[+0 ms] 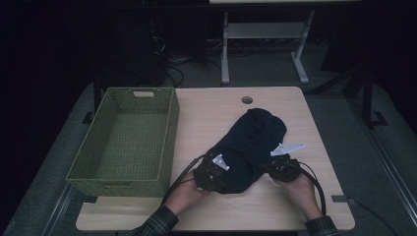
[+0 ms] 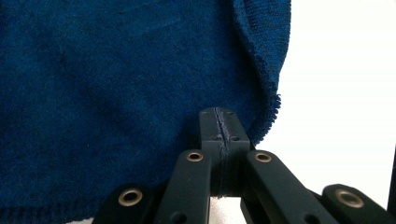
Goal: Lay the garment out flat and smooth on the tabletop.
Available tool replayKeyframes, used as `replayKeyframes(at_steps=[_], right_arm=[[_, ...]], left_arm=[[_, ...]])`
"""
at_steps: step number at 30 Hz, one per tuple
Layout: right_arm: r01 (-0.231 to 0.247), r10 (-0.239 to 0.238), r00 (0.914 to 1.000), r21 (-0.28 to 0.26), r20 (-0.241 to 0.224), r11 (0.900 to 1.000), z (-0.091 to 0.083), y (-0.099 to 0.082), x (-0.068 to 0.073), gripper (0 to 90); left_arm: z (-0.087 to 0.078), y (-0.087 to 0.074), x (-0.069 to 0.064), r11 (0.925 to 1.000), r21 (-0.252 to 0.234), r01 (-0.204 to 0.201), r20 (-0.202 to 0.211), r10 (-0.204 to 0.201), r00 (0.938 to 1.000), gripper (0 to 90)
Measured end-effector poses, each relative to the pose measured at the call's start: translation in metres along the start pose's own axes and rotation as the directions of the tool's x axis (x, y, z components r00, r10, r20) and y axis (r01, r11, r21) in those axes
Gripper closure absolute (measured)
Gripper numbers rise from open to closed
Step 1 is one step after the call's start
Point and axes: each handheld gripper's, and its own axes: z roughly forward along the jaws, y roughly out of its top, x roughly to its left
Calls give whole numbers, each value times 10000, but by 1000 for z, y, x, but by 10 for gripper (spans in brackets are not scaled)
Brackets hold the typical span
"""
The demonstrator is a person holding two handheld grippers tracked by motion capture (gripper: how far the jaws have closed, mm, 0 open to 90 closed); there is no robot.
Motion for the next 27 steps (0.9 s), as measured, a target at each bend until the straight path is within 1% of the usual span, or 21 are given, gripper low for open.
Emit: replayKeyframes(at_steps=[3,4,6,8,10,11,14,18,19,22,23,24,26,27], right_arm=[[81,-83,9999,143,125,9999,5,-1,0,900],[-24,23,10000,175,76,9998,7,-2,0,900],[121,-131,9997,441,227,9990,12,-3,1,900],[199,-210,9993,366,322,9991,13,-5,2,900],[236,-250,9991,384,357,9990,13,-6,3,900],[252,-267,9989,392,382,9989,13,-6,3,900],[382,-400,9983,430,415,9983,14,-5,4,900],[423,-446,9981,531,416,9977,13,-4,4,900],[455,-478,9980,535,423,9975,14,-4,4,900],[437,-461,9982,590,391,9973,14,-4,4,900],[439,-462,9982,590,389,9973,14,-4,4,900],[450,-473,9981,590,387,9972,14,-4,4,900],[482,-505,9979,583,398,9971,14,-4,4,900],[507,-531,9978,581,408,9970,14,-4,4,900]], left_arm=[[0,0,0,10000,-15,-1,24,1,10000,900],[0,0,0,10000,-11,-8,28,8,10000,900],[0,0,1,10000,1,-2,30,2,10000,900],[-1,2,0,10000,57,-24,-9,24,10000,898],[-3,4,-1,9999,91,-101,-18,101,9999,877],[-4,6,-1,10000,63,-55,-1,55,10000,869],[-9,12,3,10000,20,-41,14,41,10000,897],[-17,23,10,9998,-181,34,-145,-36,9999,900],[-22,31,15,9993,-356,126,-256,-135,9996,900],[-26,41,24,9986,-478,208,-461,-230,9987,900],[-27,46,27,9983,-528,236,-550,-265,9981,900],[-29,51,32,9986,-505,144,-634,-176,9978,900],[-30,60,41,9975,-657,263,-810,-316,9962,900],[-29,64,46,9977,-625,245,-950,-304,9950,900]])
